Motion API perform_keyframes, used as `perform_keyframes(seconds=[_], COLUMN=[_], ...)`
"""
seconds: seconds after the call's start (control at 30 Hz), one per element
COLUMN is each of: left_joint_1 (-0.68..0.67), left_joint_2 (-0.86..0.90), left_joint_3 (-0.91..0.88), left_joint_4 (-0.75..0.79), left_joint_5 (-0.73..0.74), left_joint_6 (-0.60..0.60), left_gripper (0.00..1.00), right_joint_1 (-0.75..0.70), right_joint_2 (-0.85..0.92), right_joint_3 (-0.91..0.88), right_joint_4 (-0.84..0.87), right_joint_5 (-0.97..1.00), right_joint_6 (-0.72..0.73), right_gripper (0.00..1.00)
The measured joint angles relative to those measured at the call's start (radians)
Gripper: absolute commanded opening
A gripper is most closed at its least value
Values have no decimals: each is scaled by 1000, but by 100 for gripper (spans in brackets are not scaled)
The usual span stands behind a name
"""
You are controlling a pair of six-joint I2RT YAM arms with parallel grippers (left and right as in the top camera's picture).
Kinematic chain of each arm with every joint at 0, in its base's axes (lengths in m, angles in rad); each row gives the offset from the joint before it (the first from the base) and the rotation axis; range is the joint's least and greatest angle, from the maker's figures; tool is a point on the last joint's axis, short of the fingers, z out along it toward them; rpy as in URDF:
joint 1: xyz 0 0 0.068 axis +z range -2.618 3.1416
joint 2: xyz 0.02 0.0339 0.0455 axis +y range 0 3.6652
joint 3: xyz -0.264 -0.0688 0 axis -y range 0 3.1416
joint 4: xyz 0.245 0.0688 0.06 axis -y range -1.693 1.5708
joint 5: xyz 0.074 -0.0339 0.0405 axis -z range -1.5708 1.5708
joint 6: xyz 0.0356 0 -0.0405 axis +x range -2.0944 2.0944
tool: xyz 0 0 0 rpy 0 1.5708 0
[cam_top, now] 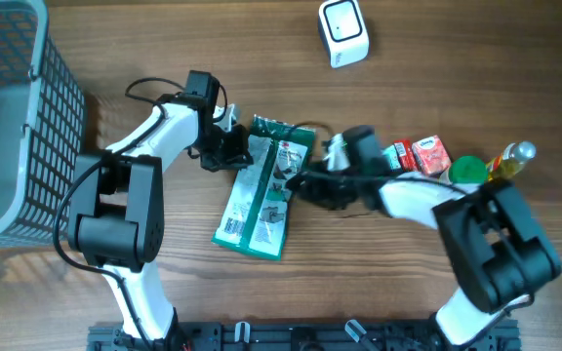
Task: Scan the item barcode
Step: 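Grasp the glove pack edge with the right gripper beside the left gripper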
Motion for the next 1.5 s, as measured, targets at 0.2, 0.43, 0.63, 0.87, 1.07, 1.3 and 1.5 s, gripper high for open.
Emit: perform_keyframes(seconds=[0.2,0.43,0.63,0.87,1.07,1.3,1.5], left_joint_1=[14,-115,-156,-157,-158,-88,-53], left_joint_2=[-66,-100,24,24,24,-31,-43], left_joint_3=[16,56,55,58,60,74,79], left_joint_4=[-22,-95,-79,66,74,47,40], left_joint_5=[-23,27,31,-60,-76,-18,-11], left_joint_6=[-47,80,111,-81,-138,-87,-50], left_gripper=[4,4,4,4,4,4,4], right_joint_1=[-84,-84,-61,-57,-9,23,24], right_joint_2=[-6,-12,-12,-12,-12,-12,-12], right_joint_3=[5,10,10,10,0,-2,-2], right_joint_4=[-95,-198,-221,-220,-84,22,25], right_joint_5=[-89,-128,-150,-152,-103,-2,4], right_joint_6=[-137,-151,-188,-196,-196,-195,-195], right_gripper=[64,65,66,68,67,67,68])
